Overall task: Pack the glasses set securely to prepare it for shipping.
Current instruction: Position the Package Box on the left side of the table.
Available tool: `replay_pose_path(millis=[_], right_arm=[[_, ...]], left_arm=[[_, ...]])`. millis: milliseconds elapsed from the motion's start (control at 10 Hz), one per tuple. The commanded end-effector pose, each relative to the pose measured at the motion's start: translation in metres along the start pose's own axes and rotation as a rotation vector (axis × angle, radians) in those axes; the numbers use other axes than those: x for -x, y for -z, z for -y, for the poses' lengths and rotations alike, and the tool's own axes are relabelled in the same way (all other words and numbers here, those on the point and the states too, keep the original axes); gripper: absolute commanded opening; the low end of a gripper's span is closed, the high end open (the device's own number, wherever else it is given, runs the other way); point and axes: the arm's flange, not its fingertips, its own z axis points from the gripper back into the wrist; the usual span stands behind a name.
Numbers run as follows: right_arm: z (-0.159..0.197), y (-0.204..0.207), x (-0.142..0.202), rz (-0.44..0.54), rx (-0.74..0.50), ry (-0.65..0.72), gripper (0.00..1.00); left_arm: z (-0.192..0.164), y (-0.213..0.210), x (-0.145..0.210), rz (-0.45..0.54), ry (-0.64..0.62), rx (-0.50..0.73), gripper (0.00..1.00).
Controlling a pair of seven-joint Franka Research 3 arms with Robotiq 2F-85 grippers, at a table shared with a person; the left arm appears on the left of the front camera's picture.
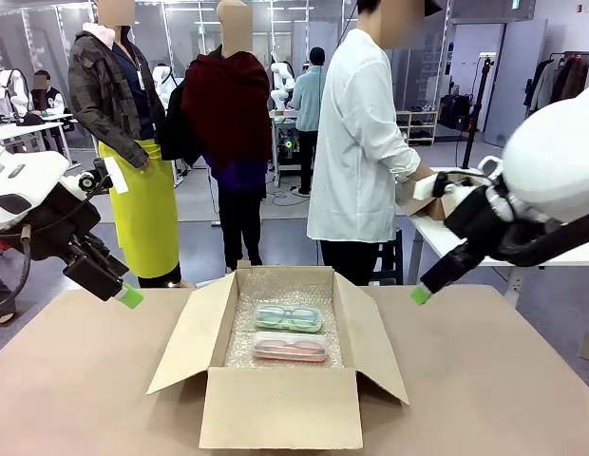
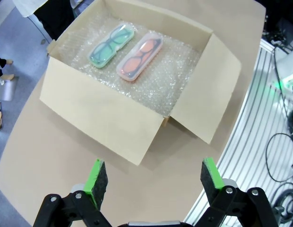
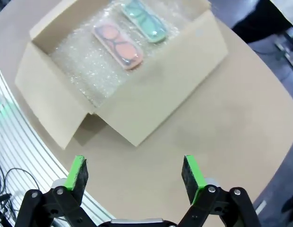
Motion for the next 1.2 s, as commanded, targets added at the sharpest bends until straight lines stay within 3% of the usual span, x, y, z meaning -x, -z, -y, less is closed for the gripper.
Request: replay_pose_path(millis=[0,200,300,1100], right_arm=[[-0.007,-0.015,0.008,-0.053,0.098,0.084,1.0],[-0.007,-0.014,0.003,-0.079,0.133,0.084,1.0],[0.002,-0.016,0.007,-0.023,0.082,0.059,1.0],[0.002,-0.016,0.007,-0.023,0.082,0.059,1.0]], left_arm=[[0.0,0.0,0.001,0.017,0.002,0.012,1.0],[0.0,0.0,0.001,0.017,0.002,0.012,1.0],[0.0,0.0,0.001,0.017,0.002,0.012,1.0],[0.0,0.0,0.001,0.017,0.002,0.012,1.0]])
